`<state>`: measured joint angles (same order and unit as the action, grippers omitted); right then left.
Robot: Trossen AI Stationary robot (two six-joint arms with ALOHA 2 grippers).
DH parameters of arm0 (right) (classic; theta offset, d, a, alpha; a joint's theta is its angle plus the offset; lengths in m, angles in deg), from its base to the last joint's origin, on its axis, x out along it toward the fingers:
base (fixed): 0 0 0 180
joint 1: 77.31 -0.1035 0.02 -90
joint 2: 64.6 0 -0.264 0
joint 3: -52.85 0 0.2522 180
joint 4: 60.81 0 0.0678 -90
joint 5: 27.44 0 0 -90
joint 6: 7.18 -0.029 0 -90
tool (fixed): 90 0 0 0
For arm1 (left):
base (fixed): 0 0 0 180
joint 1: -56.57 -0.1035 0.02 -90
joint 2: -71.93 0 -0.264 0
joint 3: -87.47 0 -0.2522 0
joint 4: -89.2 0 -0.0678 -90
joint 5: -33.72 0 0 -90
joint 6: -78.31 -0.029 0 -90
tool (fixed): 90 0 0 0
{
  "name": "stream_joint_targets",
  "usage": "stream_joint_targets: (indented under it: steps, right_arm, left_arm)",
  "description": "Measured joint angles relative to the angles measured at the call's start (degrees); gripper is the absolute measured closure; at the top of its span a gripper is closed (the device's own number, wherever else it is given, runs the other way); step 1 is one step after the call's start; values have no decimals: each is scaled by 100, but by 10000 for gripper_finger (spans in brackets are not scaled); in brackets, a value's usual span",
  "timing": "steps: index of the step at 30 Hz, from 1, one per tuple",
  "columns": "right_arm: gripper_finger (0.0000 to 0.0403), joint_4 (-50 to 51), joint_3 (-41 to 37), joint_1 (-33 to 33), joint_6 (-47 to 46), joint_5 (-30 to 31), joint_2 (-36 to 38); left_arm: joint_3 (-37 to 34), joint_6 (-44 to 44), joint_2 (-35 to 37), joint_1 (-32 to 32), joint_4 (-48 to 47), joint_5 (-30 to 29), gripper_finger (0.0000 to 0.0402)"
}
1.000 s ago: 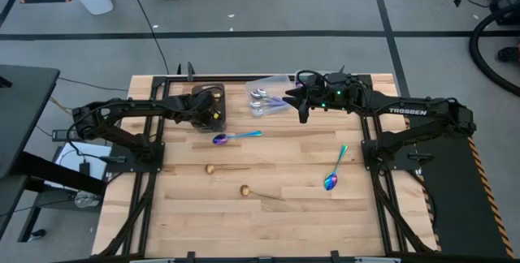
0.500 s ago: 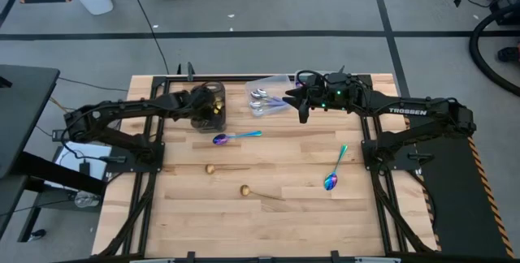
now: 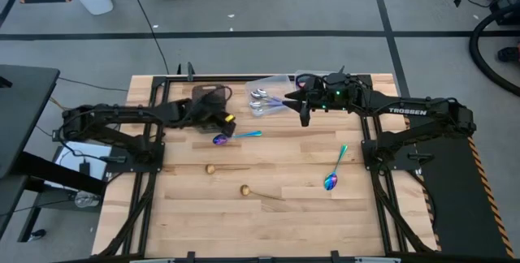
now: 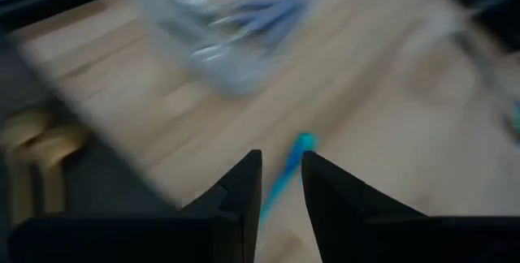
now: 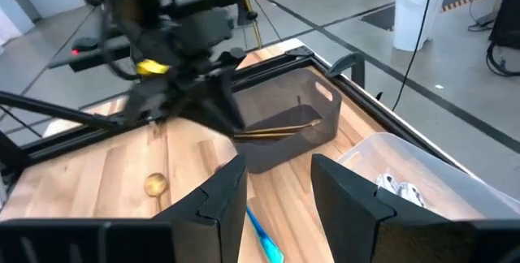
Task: Sort silverware by color (type)
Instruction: Put the gold spoon into the black bin
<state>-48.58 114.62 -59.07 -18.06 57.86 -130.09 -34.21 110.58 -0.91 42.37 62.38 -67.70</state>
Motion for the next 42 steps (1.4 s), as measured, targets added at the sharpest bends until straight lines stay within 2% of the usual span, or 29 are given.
stream_joint_targets:
  steps: [4,15,19,24,27,30,33,42]
  right_arm:
    - [255,5,0,2,54,-274,0]
    - [255,344,0,-257,-149,-941,-4]
    - [255,392,0,-574,-260,-869,-4]
    - [255,390,0,-1150,-451,-254,-4]
    - [255,360,2,-1490,-510,174,-57]
    - [255,366,2,-1741,-992,507,-209]
    - [255,371,2,-1978,-1574,560,-427]
    - [257,375,2,-2766,-2948,560,-1255]
  left_arm:
    - [2,306,0,443,293,-207,304]
    - [0,1689,0,1867,687,-1373,304]
    - [0,1779,0,2303,687,-1604,304]
    - [0,1920,0,2716,702,-1619,304]
    - [-4,2066,0,2966,915,-1431,304]
    - [-4,2345,0,3205,1234,-735,304]
    - [-4,2756,0,3464,1322,-118,304]
    - [-4,3185,0,4266,1259,79,304]
